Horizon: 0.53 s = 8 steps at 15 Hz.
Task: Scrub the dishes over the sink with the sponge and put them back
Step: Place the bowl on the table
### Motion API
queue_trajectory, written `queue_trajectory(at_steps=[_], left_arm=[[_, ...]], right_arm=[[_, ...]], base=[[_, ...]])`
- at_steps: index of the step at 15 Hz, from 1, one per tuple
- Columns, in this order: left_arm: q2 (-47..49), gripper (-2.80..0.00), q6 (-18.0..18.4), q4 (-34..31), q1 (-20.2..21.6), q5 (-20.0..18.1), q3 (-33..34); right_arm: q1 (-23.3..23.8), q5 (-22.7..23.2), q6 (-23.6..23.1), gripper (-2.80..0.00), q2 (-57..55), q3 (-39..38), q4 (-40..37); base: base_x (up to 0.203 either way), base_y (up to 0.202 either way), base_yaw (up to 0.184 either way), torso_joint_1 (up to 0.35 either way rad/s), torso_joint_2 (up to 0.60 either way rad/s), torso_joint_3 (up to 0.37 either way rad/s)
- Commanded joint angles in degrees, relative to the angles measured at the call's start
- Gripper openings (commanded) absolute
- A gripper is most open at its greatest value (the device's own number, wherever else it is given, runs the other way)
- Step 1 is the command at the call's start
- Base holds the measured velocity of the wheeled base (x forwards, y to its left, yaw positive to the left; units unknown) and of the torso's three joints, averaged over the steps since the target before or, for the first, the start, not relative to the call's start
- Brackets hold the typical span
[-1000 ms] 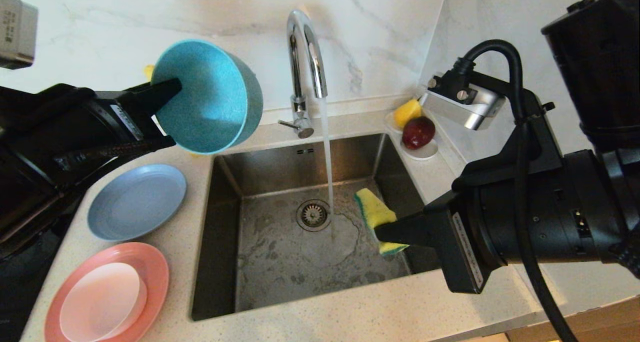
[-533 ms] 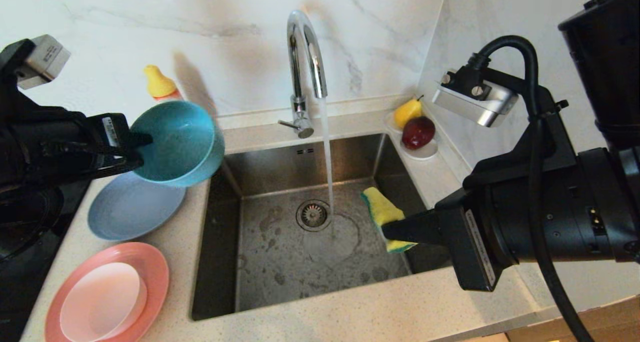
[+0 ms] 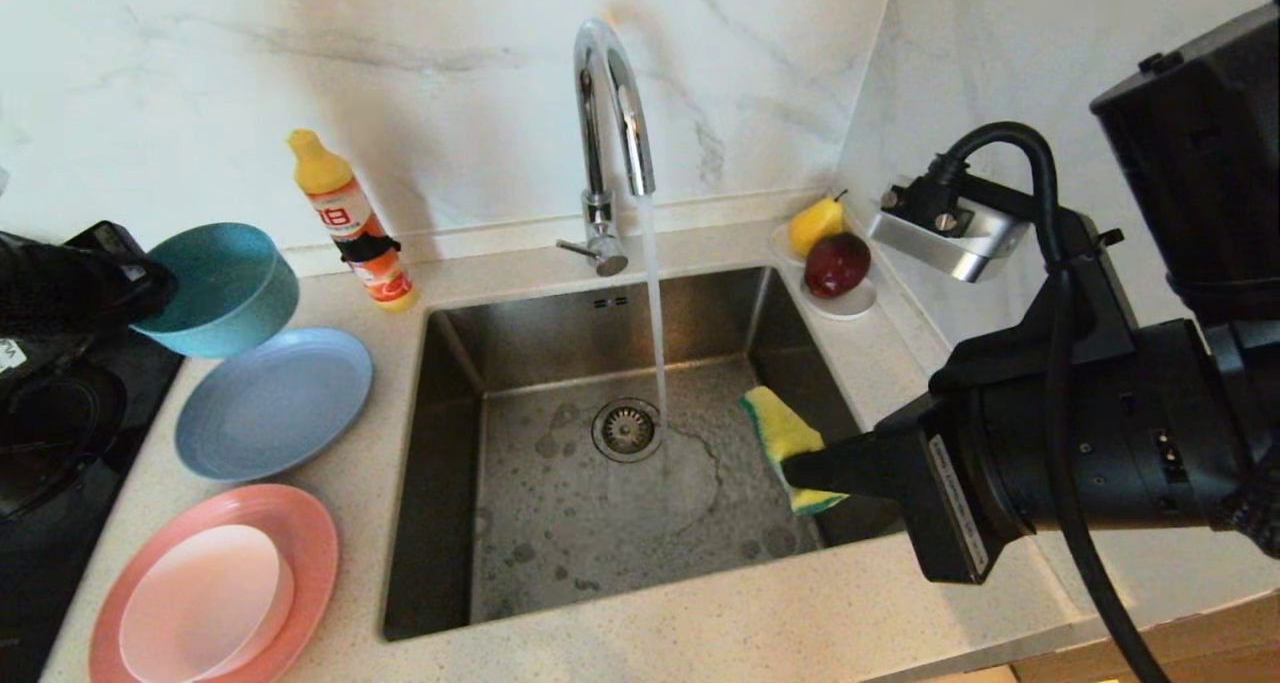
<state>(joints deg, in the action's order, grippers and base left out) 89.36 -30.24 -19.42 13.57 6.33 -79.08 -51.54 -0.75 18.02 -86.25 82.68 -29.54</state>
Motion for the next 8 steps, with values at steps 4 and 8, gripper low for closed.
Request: queue_trajectory(at_steps=[4,8], left_arm=[[8.91,-2.80,-5.14,0.15,14.40,-1.34,-5.49],[16.61,-2.80,-6.97,0.18,22.46,-2.43,-8.57]], right_arm=[[0.04,0.14,0.18,-2.80,-0.41,-1.03,-0.17],[0.04,0.40,0.26,-2.80,-0.50,-1.59,-0.17]], base=[[0.000,0.000,0.000,0.000,0.00,0.000],[0.000,0.000,0.000,0.000,0.00,0.000]])
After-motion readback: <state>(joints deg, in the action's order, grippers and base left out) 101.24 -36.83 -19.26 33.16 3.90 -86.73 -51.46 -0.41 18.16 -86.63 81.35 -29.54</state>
